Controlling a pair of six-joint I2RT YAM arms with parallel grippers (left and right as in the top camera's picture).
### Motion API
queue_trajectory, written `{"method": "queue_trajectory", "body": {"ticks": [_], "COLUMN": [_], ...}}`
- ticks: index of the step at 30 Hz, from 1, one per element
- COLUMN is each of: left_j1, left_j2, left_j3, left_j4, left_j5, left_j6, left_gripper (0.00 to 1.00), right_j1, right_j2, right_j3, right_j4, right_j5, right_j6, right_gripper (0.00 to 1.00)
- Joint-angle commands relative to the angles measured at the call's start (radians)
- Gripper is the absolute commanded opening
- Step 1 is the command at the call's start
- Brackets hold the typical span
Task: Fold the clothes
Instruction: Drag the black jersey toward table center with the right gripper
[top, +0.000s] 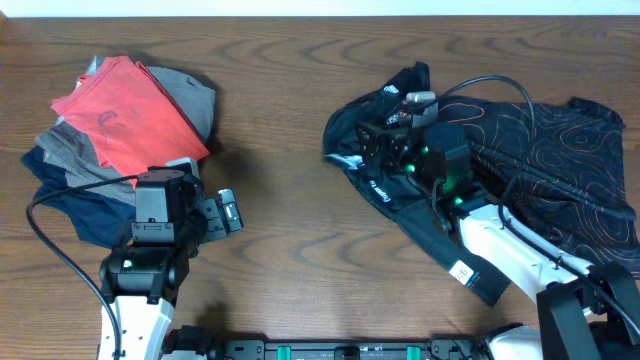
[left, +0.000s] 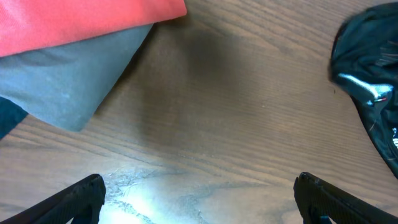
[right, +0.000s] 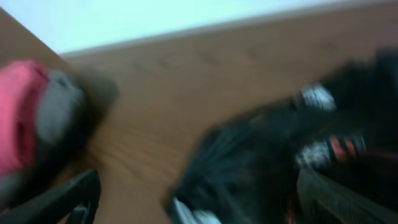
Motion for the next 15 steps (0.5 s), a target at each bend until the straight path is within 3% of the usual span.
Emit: {"method": "queue_trajectory", "body": {"ticks": [1, 9, 15], "left_j1": [0.004, 0.004, -0.011], "left_j2": [0.001, 0.002, 0.068], "left_j3": [0.019, 0.019, 0.016], "left_j4": [0.001, 0.038, 0.131], "left_j5": [0.003, 0.023, 0.310], "left_j6": [0.002, -0.040, -0.147], "left_gripper": [0.98, 0.98, 0.98], "right_j1": [-0.060, -0.327, -0.532], "right_j2": [-0.036, -0.226, -0.262], "right_j3": [0.007, 0.007, 0.006], "right_j4": [-0.137, -0.711, -1.027], "right_j5": [0.059, 0.150, 0.264], "right_j6": [-0.003, -0.074, -0.047], "right_gripper": [0.99, 0.99, 0.99]}}
